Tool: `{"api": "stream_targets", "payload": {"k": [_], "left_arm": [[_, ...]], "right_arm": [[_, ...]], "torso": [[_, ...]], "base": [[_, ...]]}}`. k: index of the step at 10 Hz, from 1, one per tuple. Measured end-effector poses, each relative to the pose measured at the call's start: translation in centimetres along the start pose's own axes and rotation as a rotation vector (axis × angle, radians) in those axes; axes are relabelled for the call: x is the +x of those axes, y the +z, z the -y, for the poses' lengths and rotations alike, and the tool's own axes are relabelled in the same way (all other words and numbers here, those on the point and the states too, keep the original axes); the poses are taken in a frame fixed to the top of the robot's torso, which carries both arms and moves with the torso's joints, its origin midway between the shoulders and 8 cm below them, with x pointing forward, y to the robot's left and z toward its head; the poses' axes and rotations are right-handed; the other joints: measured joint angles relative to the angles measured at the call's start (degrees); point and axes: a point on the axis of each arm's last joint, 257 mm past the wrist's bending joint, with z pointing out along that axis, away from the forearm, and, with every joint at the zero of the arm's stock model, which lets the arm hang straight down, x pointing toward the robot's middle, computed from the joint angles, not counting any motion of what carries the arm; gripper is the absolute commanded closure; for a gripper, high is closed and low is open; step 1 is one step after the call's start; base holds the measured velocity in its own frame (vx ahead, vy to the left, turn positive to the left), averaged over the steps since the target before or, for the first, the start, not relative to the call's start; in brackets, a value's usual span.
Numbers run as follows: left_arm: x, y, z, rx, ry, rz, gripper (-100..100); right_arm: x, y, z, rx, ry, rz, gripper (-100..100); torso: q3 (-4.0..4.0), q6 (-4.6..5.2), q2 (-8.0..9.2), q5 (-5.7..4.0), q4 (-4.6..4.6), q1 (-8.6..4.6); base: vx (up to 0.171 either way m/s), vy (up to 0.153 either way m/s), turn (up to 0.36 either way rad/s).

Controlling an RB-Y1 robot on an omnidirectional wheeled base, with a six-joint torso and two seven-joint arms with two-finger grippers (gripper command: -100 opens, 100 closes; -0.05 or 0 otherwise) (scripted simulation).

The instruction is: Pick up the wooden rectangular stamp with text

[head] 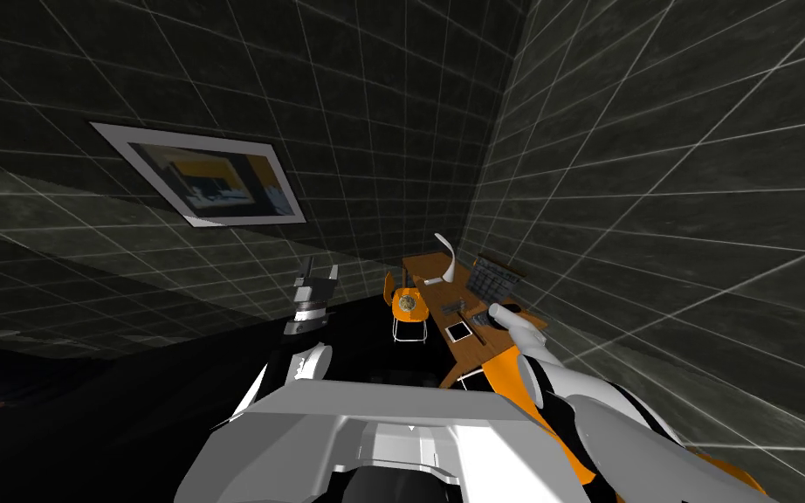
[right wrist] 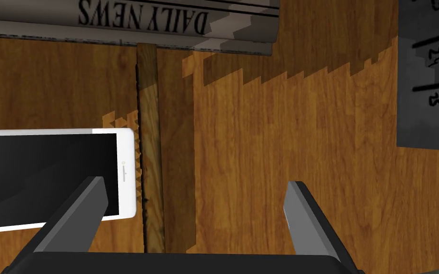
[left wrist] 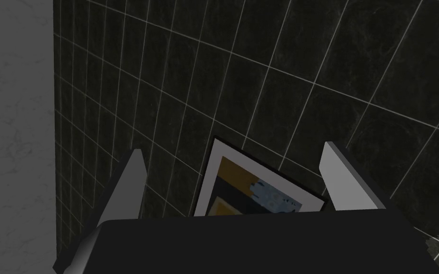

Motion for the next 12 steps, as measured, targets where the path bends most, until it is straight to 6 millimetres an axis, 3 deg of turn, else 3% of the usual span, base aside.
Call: {"api": "stream_targets", "payload": {"k": [5,9,12], "left_arm": [[0.0,0.0,0.0,0.0,0.0,0.0,0],[0.0,0.0,0.0,0.0,0.0,0.0,0],[0.0,0.0,0.0,0.0,0.0,0.0,0]], "right_arm": [[-4.3,0.1,0.9,0.069,0.057,0.097,-100],[-6.3,0.1,1.7,0.104,0.088,0.142,-100],[-9.2,-0.4,2.2,0.145,0.124,0.203,-100]], "torso": [[0.02,0.03,0.03,-0.01,0.0,-0.01],[0.03,0.01,0.05,0.01,0.02,0.02],[0.01,0.01,0.02,0.0,0.0,-0.02]], "base": [[0.027,-0.017,0.103],[0.021,-0.013,0.097],[0.034,-0.028,0.146]]}}
